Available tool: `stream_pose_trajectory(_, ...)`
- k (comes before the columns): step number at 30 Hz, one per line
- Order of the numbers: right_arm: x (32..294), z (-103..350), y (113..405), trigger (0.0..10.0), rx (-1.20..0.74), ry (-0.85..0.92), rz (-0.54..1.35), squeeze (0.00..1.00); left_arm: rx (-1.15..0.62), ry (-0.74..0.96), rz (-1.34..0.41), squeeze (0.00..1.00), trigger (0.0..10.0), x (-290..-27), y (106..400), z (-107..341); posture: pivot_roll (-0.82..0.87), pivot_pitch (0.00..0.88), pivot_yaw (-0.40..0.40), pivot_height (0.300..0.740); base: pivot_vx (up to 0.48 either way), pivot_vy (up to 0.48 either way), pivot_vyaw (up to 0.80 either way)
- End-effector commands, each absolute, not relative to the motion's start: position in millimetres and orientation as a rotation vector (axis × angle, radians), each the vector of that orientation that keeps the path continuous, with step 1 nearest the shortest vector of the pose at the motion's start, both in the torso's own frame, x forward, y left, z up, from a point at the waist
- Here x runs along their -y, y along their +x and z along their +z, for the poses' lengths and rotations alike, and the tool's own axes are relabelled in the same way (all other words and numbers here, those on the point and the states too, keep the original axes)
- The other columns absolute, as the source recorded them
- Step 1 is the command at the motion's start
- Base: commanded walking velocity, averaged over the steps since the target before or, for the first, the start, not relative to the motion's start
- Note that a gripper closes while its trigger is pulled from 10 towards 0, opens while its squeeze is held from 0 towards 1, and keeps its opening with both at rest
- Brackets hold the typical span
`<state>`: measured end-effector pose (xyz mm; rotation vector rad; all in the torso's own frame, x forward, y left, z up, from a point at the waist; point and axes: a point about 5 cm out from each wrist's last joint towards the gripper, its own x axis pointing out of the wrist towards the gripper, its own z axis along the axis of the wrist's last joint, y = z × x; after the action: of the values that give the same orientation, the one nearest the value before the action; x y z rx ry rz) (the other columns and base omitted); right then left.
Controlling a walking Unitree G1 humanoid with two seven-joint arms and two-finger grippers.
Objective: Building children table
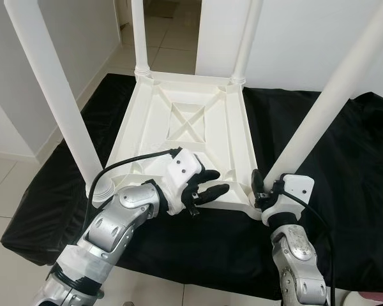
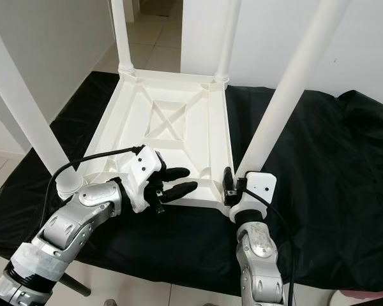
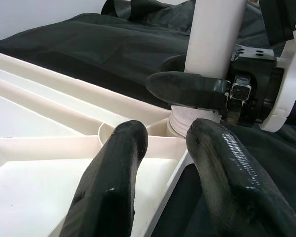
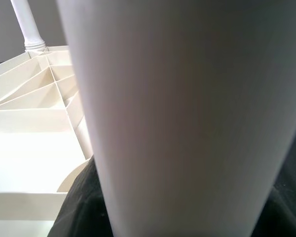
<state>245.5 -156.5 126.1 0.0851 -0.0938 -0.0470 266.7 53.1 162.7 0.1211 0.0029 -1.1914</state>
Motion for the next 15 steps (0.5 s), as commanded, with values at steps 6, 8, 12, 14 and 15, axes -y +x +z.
stream_pose_trajectory(6, 150.0, 123.4, 246.9, 10.0, 0.105, 0.129, 0.014, 1.00, 0.011, 0.156, -1.214, 0.00, 10.0, -51.9, 265.1, 167.0, -0.09, 0.000, -0.036, 0.740, 0.000, 0.000, 0.00)
stream_pose_trajectory(8, 150.6, 123.1, 246.9, 10.0, 0.109, 0.127, 0.017, 1.00, 0.014, 0.156, -1.213, 0.00, 10.0, -51.4, 265.6, 167.6, -0.08, 0.000, -0.037, 0.740, 0.000, 0.000, 0.00)
stream_pose_trajectory(12, 158.6, 126.0, 247.0, 10.0, 0.135, 0.125, 0.028, 1.00, 0.024, 0.164, -1.215, 0.00, 10.0, -50.8, 266.2, 168.9, -0.08, 0.000, -0.041, 0.740, 0.000, 0.000, 0.00)
stream_pose_trajectory(14, 161.2, 126.1, 246.3, 10.0, 0.139, 0.110, 0.039, 1.00, 0.028, 0.172, -1.214, 0.00, 10.0, -50.8, 266.2, 168.7, -0.08, 0.000, -0.048, 0.740, 0.000, 0.000, 0.00)
stream_pose_trajectory(15, 163.5, 125.5, 246.1, 10.0, 0.136, 0.110, 0.053, 1.00, 0.033, 0.183, -1.204, 0.00, 10.0, -51.2, 267.5, 168.4, -0.08, 0.000, -0.048, 0.740, 0.000, 0.000, 0.00)
